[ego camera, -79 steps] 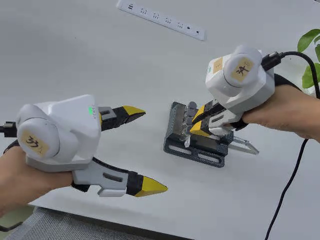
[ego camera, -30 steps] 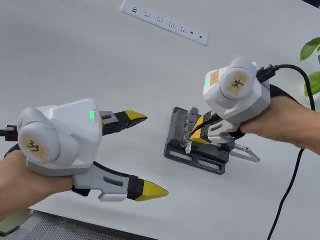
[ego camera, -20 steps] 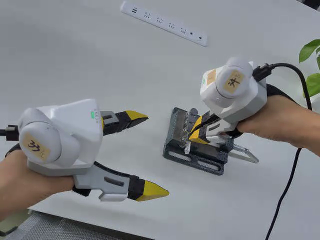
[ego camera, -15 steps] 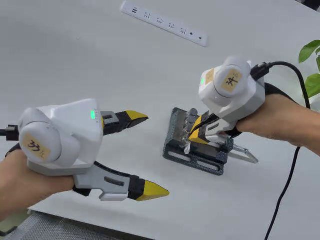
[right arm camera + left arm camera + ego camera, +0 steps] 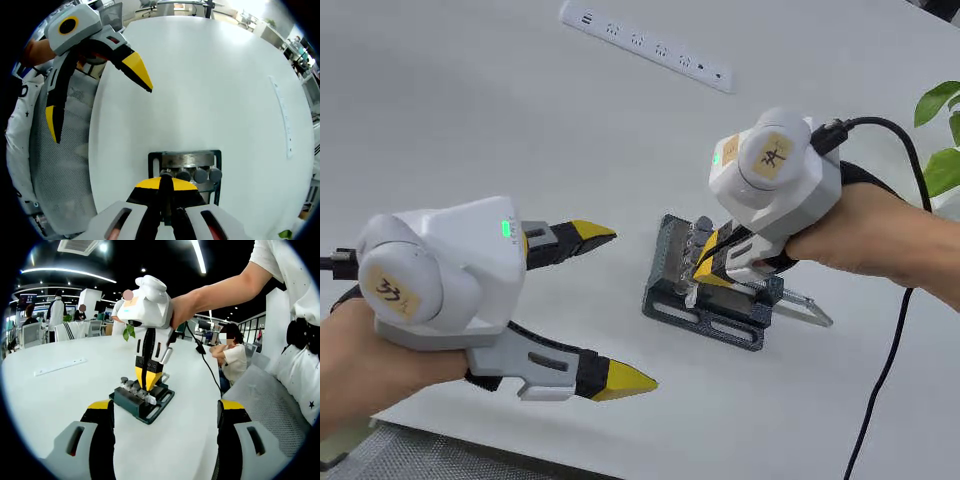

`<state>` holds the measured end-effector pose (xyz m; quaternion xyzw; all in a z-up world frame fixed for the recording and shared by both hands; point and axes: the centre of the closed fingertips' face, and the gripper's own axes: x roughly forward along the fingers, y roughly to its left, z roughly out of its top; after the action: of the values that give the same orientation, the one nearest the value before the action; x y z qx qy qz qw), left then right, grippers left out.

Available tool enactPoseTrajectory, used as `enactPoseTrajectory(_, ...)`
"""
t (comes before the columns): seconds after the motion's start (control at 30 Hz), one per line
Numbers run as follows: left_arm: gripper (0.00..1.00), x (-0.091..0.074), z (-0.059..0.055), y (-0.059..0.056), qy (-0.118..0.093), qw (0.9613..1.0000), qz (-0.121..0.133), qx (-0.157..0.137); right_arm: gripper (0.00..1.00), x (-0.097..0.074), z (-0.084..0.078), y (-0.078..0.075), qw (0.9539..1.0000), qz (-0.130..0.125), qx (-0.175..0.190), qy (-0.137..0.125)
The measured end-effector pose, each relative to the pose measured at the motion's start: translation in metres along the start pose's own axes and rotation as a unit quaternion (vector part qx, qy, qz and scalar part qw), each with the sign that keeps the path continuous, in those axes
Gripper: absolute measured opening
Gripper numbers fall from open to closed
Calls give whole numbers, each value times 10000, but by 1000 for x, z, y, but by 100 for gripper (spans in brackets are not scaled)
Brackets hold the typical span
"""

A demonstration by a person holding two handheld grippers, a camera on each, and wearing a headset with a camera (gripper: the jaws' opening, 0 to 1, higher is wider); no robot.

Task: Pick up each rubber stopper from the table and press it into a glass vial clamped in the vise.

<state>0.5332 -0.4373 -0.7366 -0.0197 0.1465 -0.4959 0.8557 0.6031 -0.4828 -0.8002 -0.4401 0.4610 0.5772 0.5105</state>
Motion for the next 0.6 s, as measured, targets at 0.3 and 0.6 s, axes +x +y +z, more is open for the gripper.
enactPoseTrajectory(0.3, 83, 0, -2, 0, 12, 10000, -4, -12, 1, 1, 0, 1, 10000, -6, -65, 50)
enactPoseTrajectory(0.6, 84, 0, -2, 0, 27, 10000, 0, 6, 0, 3, 3, 1, 9999, 25, -28, 125)
